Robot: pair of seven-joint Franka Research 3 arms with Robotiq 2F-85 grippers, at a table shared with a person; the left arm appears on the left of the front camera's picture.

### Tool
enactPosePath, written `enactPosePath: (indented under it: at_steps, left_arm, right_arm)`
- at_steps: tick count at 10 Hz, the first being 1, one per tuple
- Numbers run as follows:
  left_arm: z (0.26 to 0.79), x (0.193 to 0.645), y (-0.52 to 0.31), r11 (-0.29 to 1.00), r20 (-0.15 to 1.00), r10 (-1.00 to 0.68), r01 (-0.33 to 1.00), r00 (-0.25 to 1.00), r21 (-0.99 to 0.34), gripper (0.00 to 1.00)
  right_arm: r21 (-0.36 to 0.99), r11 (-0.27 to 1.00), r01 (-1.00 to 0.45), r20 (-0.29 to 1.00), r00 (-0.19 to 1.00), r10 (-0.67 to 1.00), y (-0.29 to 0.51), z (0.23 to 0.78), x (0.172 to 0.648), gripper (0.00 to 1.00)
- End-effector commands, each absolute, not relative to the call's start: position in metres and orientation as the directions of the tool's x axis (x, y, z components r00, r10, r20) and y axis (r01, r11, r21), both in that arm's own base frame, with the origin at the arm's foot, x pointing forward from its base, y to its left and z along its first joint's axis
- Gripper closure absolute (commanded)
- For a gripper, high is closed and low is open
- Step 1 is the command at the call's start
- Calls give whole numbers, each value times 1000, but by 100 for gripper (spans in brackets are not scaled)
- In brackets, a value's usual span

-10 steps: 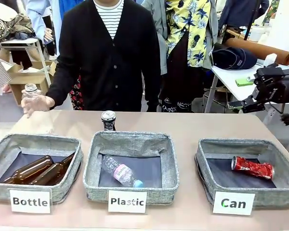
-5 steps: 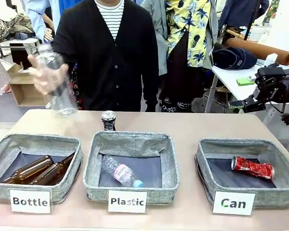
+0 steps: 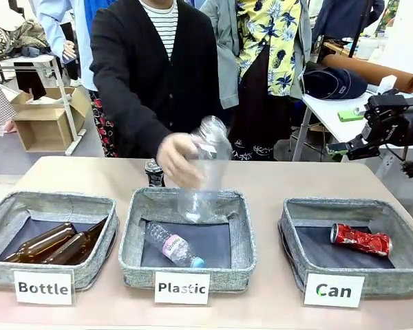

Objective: Sort the can waste into the basket.
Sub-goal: Pick up the can waste from the table and place it in the right Fabric basket.

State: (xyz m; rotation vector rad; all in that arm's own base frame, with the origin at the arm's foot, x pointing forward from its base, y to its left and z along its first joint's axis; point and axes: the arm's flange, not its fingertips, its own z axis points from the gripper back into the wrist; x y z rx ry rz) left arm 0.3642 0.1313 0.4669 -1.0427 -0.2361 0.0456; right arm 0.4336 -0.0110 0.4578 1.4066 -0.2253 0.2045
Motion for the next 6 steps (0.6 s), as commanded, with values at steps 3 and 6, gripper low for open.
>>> enactPosePath:
  at_steps: [3,6]
  left_arm:
    - [484,325,223,312,207,275,117,939,-943,0]
    - [486,291,208,272,334,243,267,911,-925,0]
  right_arm:
    - [948,135,-288,290,957,7,-12,461,435,0]
    - [948,135,-288,290,957,7,-12,461,435,0]
